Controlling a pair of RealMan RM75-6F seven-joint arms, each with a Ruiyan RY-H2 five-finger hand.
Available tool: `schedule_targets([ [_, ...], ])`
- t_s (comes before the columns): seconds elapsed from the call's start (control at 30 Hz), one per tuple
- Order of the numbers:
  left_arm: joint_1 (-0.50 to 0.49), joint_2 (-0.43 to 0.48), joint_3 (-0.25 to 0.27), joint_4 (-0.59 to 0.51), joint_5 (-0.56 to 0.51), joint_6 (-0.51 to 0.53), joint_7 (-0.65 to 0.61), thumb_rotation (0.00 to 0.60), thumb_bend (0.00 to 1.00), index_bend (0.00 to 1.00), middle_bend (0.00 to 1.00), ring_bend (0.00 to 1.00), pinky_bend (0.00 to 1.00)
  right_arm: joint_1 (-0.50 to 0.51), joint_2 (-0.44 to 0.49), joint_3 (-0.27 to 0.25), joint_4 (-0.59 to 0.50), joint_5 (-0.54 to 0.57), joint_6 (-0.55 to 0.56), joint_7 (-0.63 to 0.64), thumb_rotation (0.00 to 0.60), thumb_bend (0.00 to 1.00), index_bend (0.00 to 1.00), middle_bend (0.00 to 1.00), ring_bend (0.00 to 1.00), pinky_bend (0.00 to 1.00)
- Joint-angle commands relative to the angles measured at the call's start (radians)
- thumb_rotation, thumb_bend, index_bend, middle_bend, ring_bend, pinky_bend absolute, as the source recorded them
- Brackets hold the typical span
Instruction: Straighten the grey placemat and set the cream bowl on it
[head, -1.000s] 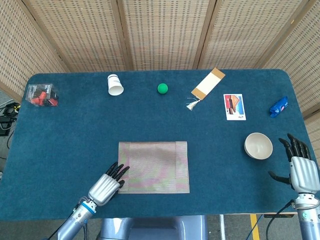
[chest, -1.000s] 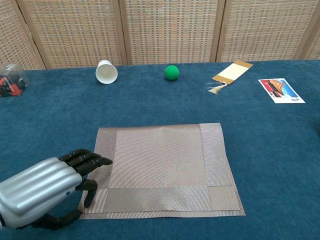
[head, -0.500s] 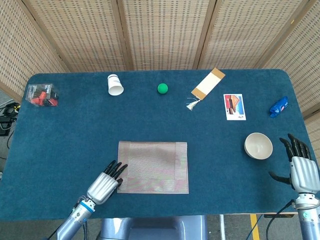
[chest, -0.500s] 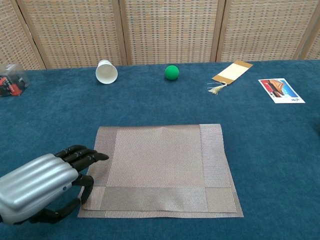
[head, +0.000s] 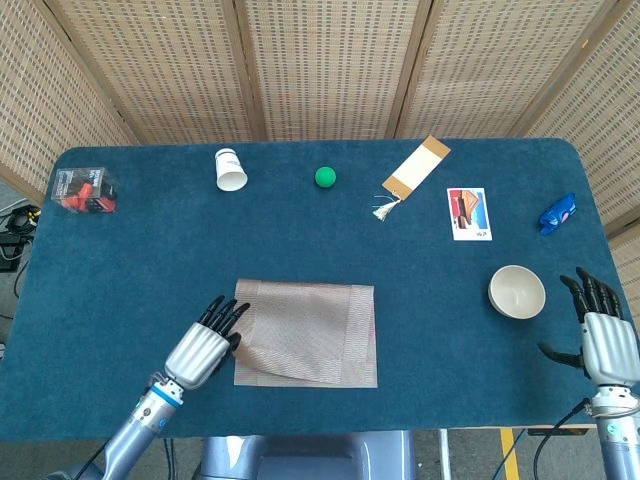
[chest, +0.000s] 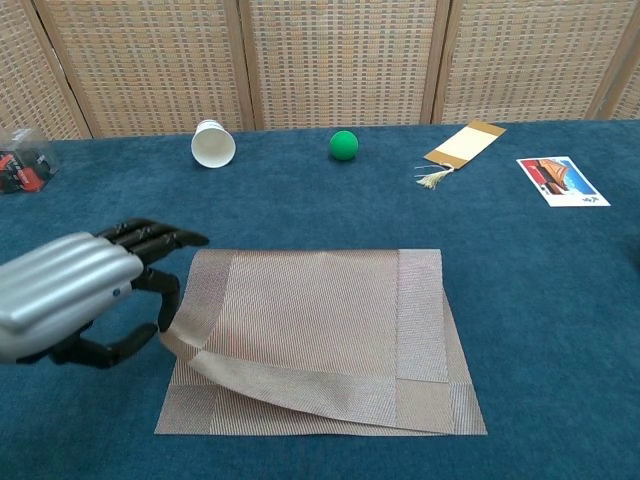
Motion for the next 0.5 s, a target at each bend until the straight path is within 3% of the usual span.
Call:
schedule_targets([
  [0.03, -0.040, 0.043, -0.061, -0.058, -0.048, -0.030, 0.012, 0.600, 0.55, 0.60, 0.00, 0.00, 0.00, 0.000, 0.000, 0.003, 0.005, 0.006, -0.002, 0.003, 0.600, 0.21, 0.13, 0.00, 0.00, 0.00],
  [0.3, -0.134, 0.066, -0.182, -0.080, -0.165, -0.120, 0.043, 0.600, 0.55, 0.60, 0.00, 0.00, 0.00, 0.007, 0.004, 0.018, 0.027, 0.043, -0.028, 0.026, 0.600, 0.21, 0.13, 0.00, 0.00, 0.00],
  [0.5, -0.214, 0.045, -0.258, -0.037, -0.242, -0.174, 0.075, 0.600, 0.54, 0.60, 0.00, 0.00, 0.00, 0.011, 0.004, 0.029, 0.046, 0.072, -0.047, 0.036, 0.600, 0.21, 0.13, 0.00, 0.00, 0.00],
])
